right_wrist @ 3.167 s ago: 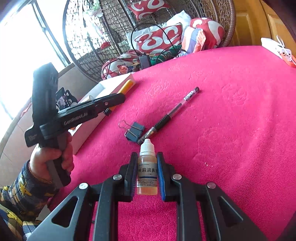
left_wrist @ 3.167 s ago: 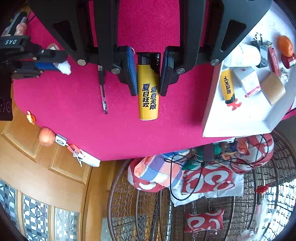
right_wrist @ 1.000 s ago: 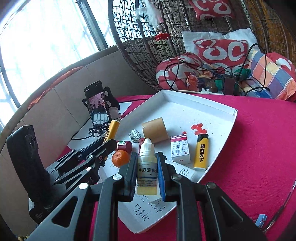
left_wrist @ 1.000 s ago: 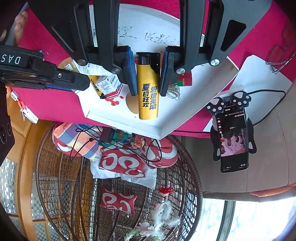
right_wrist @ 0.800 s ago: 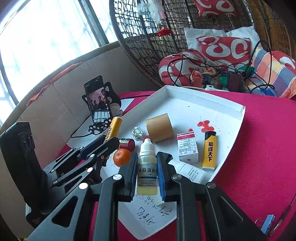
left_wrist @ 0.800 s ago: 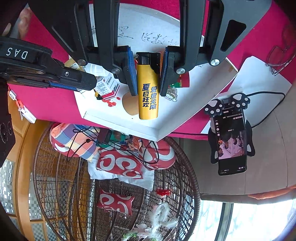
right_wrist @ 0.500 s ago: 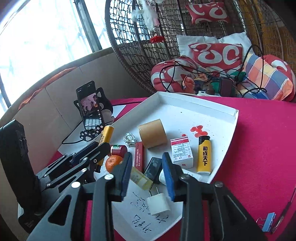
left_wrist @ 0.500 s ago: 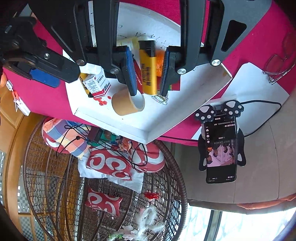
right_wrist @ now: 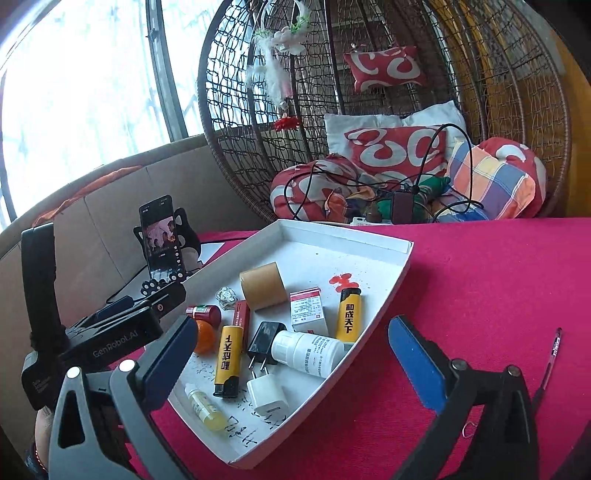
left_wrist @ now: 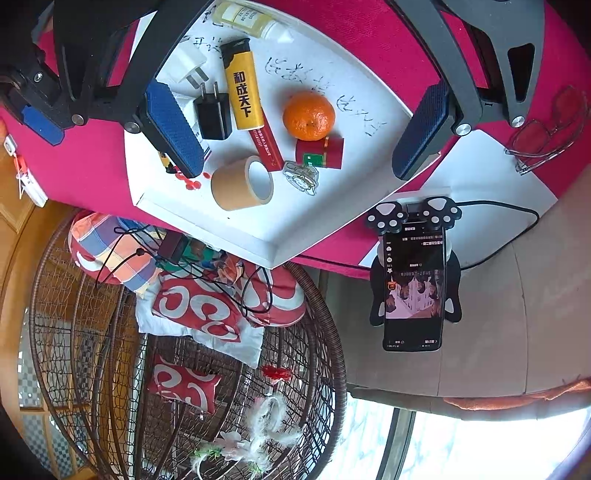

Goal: Organize rigid objects
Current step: 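Lower yellow lighter and eye-drop bottle into the tray and open both tools, then grasp the blue binder clip with the left tool while the right tool grasps the black pen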

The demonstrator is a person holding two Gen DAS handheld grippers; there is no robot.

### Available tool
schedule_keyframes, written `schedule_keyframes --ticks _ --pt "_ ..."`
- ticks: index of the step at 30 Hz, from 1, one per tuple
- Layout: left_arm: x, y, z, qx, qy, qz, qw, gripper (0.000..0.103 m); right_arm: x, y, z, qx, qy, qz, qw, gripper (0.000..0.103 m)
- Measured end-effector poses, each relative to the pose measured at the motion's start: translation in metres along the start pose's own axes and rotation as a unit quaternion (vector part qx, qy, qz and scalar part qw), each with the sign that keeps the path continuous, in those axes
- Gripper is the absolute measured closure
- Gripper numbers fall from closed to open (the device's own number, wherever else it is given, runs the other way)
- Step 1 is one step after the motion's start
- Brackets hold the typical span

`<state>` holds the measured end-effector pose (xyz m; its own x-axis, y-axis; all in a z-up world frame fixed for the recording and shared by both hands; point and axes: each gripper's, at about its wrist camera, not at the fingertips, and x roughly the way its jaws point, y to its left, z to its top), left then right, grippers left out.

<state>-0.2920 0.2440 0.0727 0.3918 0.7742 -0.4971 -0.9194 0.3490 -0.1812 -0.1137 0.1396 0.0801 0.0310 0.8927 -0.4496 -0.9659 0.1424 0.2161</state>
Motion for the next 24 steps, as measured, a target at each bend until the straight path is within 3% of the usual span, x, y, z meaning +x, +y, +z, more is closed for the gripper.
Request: schedule_keyframes --ticks 13,21,24 --pt "-0.014 -0.044 -0.005 0.057 -0.005 -0.039 0.9976 0.0 -0.023 -0.027 0.002 0.031 -0.026 -0.021 0.999 0.0" --pt "-0.033 -0.074 -0.014 0.076 -0.019 -0.13 0.9885 0.0 -0.044 -0.069 0.001 0.07 -0.048 -0.055 0.995 0.0" --pt "-0.036 -0.09 -0.022 0.086 -0.005 -0.161 0.9831 0.0 -0.058 -0.096 0.005 0.081 -0.053 -0.101 0.99 0.0"
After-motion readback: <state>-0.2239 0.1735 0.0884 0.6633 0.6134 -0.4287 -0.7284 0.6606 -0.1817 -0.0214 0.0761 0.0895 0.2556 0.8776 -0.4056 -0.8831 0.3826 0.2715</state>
